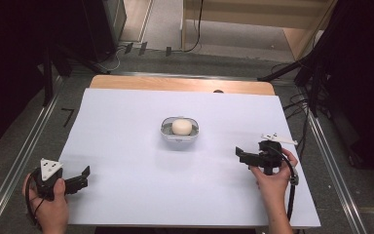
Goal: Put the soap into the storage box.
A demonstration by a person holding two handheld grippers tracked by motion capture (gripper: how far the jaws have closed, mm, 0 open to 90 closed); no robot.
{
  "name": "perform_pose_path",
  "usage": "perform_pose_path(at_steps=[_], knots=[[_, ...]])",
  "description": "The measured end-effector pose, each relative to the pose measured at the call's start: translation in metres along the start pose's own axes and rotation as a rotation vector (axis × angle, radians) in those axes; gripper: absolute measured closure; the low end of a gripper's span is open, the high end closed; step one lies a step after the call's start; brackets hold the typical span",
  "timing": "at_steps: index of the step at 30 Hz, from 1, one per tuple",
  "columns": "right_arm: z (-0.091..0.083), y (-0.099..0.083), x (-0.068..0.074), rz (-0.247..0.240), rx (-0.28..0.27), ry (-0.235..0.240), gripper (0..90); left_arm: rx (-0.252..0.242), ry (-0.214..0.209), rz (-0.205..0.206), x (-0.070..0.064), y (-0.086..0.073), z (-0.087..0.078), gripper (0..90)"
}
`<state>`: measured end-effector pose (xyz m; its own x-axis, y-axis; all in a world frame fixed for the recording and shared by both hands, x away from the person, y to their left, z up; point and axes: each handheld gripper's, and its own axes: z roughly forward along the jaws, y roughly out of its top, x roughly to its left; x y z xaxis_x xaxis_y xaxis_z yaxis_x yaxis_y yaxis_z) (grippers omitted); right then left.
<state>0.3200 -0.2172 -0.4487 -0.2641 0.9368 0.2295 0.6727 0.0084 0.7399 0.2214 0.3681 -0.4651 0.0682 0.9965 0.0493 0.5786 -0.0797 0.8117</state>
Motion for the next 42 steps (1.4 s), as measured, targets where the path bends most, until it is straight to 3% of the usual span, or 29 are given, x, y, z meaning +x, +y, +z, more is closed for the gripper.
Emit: perform_pose_path(at_steps=[4, 18, 42], knots=[[-0.005, -0.006, -0.009, 0.013, -0.019, -0.011, 0.0, 0.0, -0.003, 0.001, 0.0, 0.0, 0.0, 0.0], [-0.021, -0.029, -0.045, 0.062, -0.006, -0.059, 0.0, 0.0, 0.001, 0.003, 0.0, 0.0, 0.0, 0.0], [-0.056, -0.051, -0.087, 0.092, -0.013, -0.126, 0.0, -0.007, 0.006, 0.006, -0.001, 0.0, -0.001, 0.0]])
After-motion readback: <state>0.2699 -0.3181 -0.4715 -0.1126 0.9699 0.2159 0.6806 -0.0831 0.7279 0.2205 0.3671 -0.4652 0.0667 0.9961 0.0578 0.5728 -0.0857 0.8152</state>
